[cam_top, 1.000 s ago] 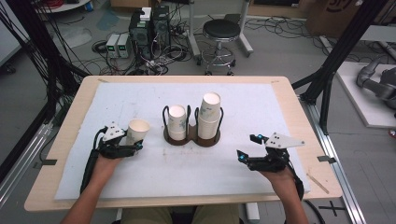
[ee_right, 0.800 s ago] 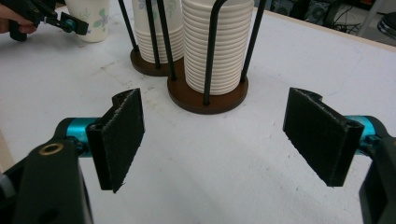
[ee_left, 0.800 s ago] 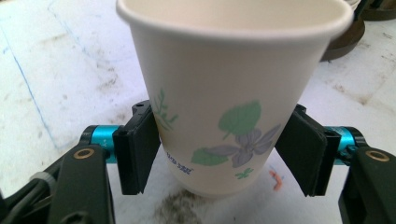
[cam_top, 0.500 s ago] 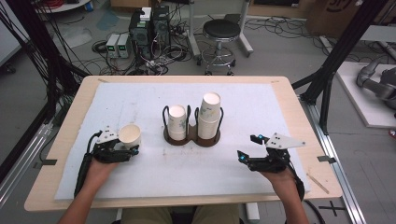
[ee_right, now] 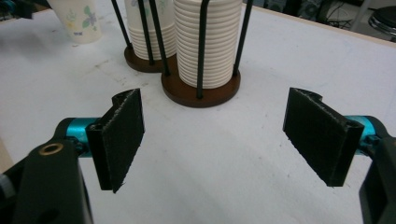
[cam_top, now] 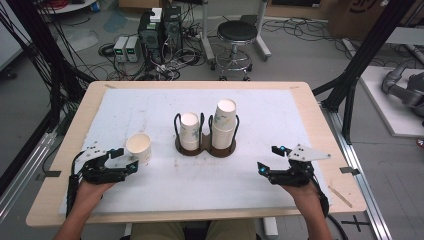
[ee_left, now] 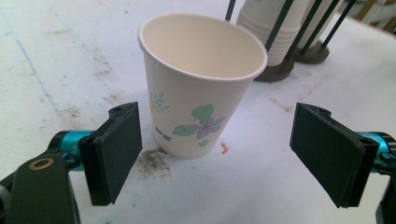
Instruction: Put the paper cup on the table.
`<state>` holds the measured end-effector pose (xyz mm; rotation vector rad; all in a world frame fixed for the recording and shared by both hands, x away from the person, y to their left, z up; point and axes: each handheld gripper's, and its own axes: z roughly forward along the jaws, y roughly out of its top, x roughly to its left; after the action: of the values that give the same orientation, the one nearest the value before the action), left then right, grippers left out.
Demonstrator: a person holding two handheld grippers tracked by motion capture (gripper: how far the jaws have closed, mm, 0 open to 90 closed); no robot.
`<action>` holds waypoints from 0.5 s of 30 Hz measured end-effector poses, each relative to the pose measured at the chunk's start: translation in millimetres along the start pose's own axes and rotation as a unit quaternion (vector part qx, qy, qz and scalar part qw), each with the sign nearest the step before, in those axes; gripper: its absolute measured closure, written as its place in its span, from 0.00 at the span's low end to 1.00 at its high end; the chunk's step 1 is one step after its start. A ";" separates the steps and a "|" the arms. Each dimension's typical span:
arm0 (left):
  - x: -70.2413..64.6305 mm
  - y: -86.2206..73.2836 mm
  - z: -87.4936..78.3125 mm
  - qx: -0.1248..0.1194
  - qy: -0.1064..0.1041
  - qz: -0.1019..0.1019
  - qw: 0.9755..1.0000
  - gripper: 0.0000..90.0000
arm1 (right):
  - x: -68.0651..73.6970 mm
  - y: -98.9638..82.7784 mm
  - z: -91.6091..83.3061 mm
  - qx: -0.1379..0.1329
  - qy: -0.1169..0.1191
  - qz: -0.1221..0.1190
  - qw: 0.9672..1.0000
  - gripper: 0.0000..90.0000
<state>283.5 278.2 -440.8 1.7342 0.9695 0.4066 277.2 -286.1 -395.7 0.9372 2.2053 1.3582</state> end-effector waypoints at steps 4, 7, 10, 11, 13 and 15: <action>-2.8 2.7 -11.9 -0.043 0.001 0.000 0.999 0.19 | -2.6 -5.4 -4.8 0.002 -0.014 0.009 1.000 0.24; -6.5 7.1 -19.9 -0.083 -0.002 0.009 0.996 0.19 | -3.9 -8.3 -7.0 0.003 -0.019 0.013 1.000 0.24; -9.7 9.3 -24.2 -0.110 -0.003 0.019 0.994 0.19 | -5.7 -11.7 -9.1 0.002 -0.027 0.018 0.999 0.24; -10.1 9.4 -24.9 -0.113 -0.002 0.022 0.993 0.19 | -6.8 -13.0 -9.9 0.002 -0.029 0.018 0.999 0.24; -11.3 9.4 -26.3 -0.118 -0.003 0.026 0.993 0.19 | -6.8 -13.2 -10.0 0.002 -0.031 0.020 0.999 0.24; -12.3 9.3 -27.9 -0.126 -0.007 0.028 0.992 0.19 | -6.5 -13.3 -9.6 0.002 -0.033 0.020 0.999 0.24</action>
<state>260.8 285.3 -419.5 1.5349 0.8223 0.5286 271.2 -300.9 -403.3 1.0185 2.1518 1.3236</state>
